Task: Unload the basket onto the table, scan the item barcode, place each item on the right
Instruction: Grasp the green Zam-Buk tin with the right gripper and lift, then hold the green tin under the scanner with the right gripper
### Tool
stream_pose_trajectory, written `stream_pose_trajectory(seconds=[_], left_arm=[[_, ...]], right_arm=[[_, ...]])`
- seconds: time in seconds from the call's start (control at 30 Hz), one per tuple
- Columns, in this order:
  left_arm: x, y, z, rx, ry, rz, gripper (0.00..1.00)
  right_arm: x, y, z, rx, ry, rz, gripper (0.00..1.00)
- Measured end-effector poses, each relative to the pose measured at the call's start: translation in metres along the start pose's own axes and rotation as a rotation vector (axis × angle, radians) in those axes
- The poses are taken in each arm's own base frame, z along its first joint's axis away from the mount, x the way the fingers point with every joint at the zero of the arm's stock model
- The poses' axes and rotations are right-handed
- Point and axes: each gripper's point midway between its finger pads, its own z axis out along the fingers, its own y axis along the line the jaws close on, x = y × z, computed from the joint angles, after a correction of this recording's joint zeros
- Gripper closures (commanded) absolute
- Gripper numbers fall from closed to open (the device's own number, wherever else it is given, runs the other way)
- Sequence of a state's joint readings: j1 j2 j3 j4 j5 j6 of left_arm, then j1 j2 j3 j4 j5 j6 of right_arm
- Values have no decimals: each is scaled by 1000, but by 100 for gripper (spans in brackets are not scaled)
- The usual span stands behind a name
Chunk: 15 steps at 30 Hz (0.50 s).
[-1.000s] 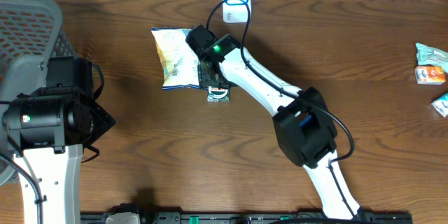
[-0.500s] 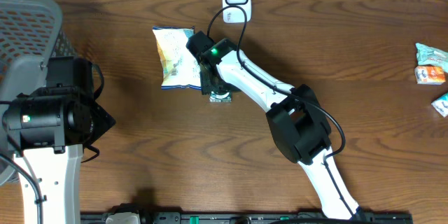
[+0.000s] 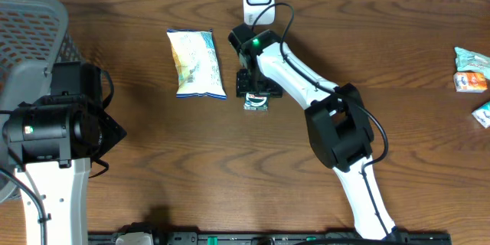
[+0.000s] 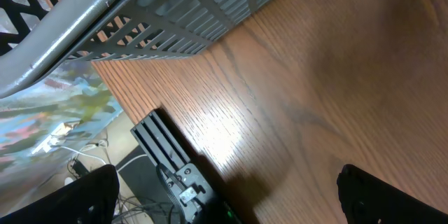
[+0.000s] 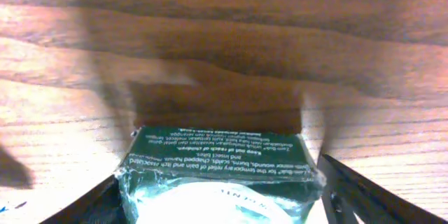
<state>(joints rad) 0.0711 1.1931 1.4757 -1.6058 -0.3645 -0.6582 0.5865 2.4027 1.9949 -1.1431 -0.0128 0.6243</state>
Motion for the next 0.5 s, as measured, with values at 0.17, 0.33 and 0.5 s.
stream_pose_trajectory(seconds=[0.17, 0.33, 0.5], left_arm=[[0, 0, 0, 0, 0, 0, 2], [0, 0, 0, 0, 0, 0, 2], [0, 0, 0, 0, 0, 0, 2]], right_arm=[[3, 3, 0, -15, 13, -11, 33], [9, -1, 0, -2, 41, -10, 35], [10, -1, 3, -5, 43, -11, 39]])
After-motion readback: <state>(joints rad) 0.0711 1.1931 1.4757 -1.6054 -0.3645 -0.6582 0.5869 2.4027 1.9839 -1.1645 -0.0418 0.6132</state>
